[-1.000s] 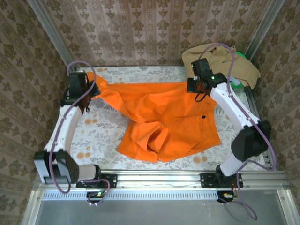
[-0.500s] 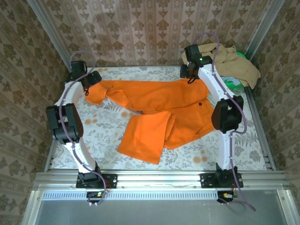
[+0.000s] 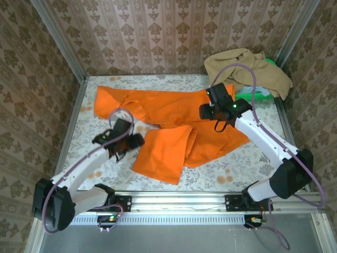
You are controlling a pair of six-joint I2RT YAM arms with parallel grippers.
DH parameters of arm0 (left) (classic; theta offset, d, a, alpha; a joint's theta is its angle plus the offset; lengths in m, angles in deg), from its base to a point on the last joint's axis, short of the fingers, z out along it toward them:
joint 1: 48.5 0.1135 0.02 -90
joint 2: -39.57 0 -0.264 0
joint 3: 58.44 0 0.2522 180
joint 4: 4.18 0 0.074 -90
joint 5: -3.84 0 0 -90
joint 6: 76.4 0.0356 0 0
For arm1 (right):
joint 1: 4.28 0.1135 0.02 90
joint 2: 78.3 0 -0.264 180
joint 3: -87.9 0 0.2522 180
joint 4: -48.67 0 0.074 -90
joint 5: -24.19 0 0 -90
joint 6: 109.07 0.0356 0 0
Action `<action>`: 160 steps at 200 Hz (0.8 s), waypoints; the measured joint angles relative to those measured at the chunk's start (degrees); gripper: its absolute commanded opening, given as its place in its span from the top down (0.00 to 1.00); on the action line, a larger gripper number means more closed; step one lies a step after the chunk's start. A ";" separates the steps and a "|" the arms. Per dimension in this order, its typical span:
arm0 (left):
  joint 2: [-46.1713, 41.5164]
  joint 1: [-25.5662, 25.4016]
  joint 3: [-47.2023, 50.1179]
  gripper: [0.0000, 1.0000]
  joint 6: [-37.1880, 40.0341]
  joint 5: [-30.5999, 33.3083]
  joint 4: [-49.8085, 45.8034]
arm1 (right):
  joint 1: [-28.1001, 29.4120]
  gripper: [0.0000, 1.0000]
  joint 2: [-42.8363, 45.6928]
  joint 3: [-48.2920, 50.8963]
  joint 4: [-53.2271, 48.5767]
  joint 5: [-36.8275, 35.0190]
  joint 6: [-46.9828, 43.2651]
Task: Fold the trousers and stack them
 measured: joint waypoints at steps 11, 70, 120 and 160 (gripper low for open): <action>-2.27 -4.28 3.30 0.26 -4.39 1.81 -3.91 | -0.24 0.42 1.14 2.64 0.09 0.00 0.52; 5.14 -12.74 6.99 0.54 -14.25 5.88 -2.21 | -0.24 0.42 6.84 6.91 2.16 0.28 2.16; 6.19 -14.47 8.35 1.00 -16.44 7.50 -0.35 | -0.24 0.43 7.56 7.17 2.34 0.26 2.19; 2.27 -11.52 3.17 1.00 -12.00 12.33 -9.18 | -0.24 0.43 8.15 7.17 2.38 0.26 2.21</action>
